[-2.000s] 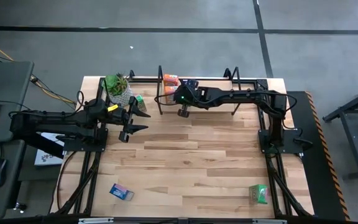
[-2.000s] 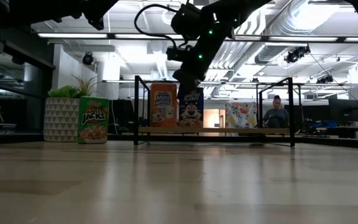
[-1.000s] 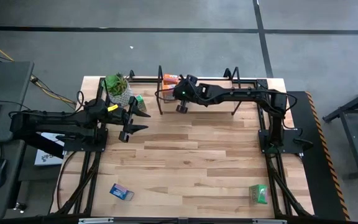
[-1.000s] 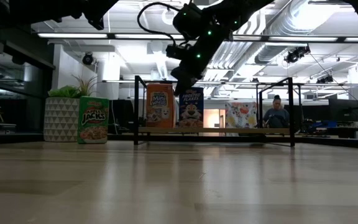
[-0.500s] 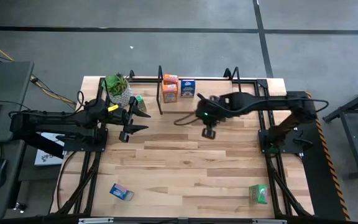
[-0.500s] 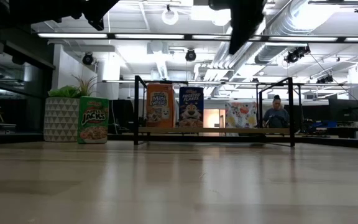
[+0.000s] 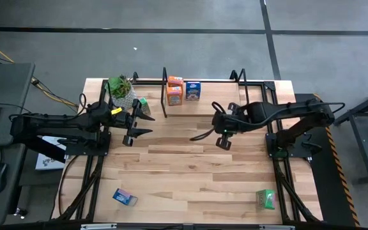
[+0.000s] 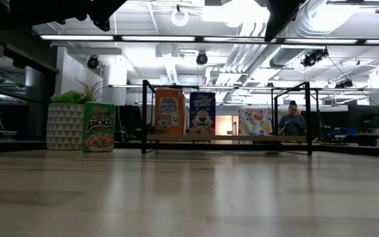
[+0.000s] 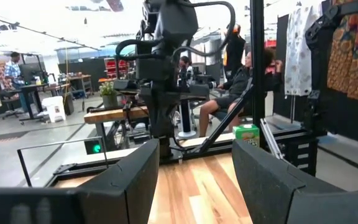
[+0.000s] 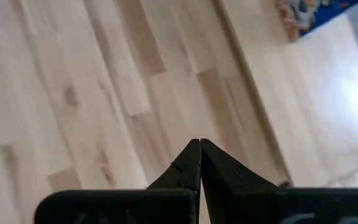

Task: Stack cereal on shelf
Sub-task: Put the blue cereal box on the shelf aligned with the other blue cereal box

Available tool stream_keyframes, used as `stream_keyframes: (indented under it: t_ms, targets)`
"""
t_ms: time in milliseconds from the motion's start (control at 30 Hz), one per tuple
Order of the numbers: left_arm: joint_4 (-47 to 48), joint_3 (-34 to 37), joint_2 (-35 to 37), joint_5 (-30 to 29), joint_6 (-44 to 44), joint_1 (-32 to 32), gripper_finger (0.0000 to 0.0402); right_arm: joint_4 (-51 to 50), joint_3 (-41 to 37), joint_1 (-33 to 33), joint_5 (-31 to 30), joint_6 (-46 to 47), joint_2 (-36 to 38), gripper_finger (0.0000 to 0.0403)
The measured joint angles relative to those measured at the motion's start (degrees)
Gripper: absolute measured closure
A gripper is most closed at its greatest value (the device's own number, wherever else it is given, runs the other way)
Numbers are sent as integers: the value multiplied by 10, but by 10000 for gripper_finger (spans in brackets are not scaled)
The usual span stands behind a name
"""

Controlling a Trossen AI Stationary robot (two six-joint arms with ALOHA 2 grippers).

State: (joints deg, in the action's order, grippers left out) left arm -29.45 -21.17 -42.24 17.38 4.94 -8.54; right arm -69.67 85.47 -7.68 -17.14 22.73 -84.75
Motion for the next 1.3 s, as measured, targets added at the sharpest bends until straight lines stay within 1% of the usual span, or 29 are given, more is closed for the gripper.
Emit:
stream_keyframes:
  t_ms: [100, 200, 300, 400, 500, 600, 667, 767, 833, 867, 900, 1000, 1067, 1100, 1167, 1300]
  targets:
    - [-1, 0, 0, 0, -2, 0, 209, -19, 0, -4, -31, 14, 0, 402]
    - [-1, 0, 0, 2, -6, 1, 209, -32, 0, -5, -47, 23, 0, 402]
    - [2, -2, 0, 35, -40, 6, 199, -32, 0, -5, -56, 24, 0, 402]
    - [15, -16, 0, 74, -53, 18, 175, -31, 0, -5, -59, 25, 0, 402]
    - [45, -30, -6, 76, -57, 29, 145, -30, 0, -5, -59, 37, 0, 402]
    - [60, -43, -23, 77, -82, 42, 113, -30, 0, -5, -60, 50, 0, 402]
    - [66, -54, -37, 95, -98, 54, 96, -29, 0, -5, -59, 58, 0, 402]
    - [101, -89, -62, 137, -126, 96, 78, -28, 0, -5, -59, 58, 0, 402]
    - [156, -124, -74, 136, -132, 142, 72, -25, 0, -5, -59, 58, 0, 402]
    - [202, -146, -80, 124, -130, 170, 72, -24, 0, -5, -59, 58, 0, 402]
    - [252, -168, -86, 99, -127, 200, 72, -24, 0, -5, -59, 58, 0, 402]
    - [425, -240, -108, -29, -121, 299, 72, -24, 0, -5, -59, 58, 0, 402]
    - [509, -274, -127, -109, -129, 363, 73, -24, 0, -5, -59, 58, 0, 402]
    - [540, -285, -137, -137, -141, 392, 73, -24, 0, -5, -59, 58, 0, 402]
    - [569, -296, -154, -168, -173, 445, 73, -23, 0, -5, -59, 58, 0, 402]
    - [576, -296, -184, -205, -253, 525, 73, -23, 0, -6, -59, 60, 0, 402]
